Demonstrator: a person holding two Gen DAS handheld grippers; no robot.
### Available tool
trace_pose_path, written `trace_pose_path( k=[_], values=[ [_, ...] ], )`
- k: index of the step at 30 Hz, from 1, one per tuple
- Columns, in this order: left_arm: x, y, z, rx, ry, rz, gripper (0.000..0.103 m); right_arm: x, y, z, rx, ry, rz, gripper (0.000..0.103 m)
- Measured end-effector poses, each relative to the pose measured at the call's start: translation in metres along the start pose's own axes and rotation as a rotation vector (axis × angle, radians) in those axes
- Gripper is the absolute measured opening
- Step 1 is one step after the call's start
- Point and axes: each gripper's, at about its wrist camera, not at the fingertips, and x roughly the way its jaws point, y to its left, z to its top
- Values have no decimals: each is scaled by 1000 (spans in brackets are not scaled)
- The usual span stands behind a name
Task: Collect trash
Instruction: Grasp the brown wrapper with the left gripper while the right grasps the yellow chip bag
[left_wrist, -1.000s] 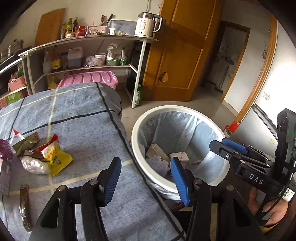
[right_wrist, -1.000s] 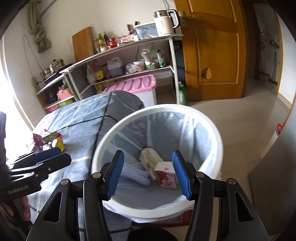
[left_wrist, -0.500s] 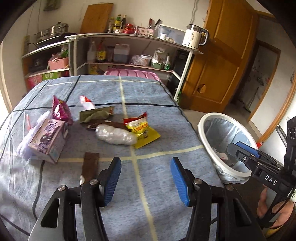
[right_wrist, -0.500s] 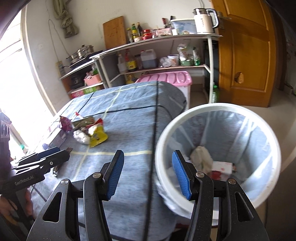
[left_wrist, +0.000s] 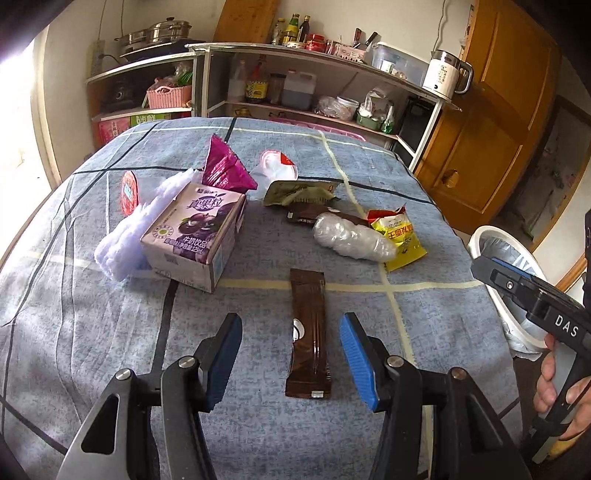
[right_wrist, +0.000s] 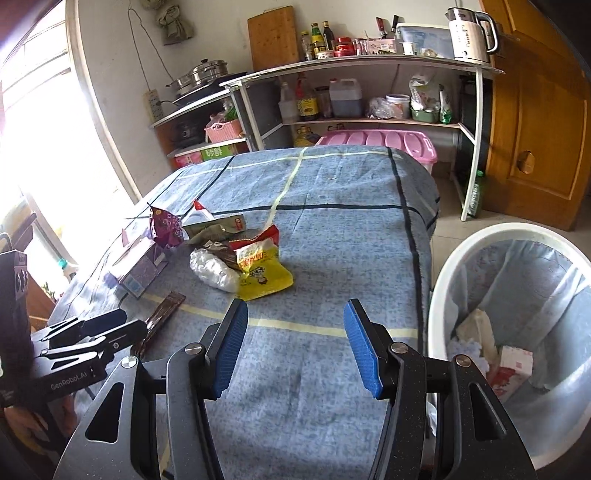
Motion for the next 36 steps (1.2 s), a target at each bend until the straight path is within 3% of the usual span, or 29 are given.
trace_pose_path(
  k=[22,29,33,36],
  values=[
    [19,2,1,42,11,-7,55,74,20,34,-59,95,41,55],
    [21,4,3,49,9,-2,39,80,17,31,-31,104,46,55],
    [21,6,4,54,12,-5,25,80,15,29,-21,107,63,42],
    [21,6,5,50,14,-13,21,78,17,28,-27,101,64,41]
  ],
)
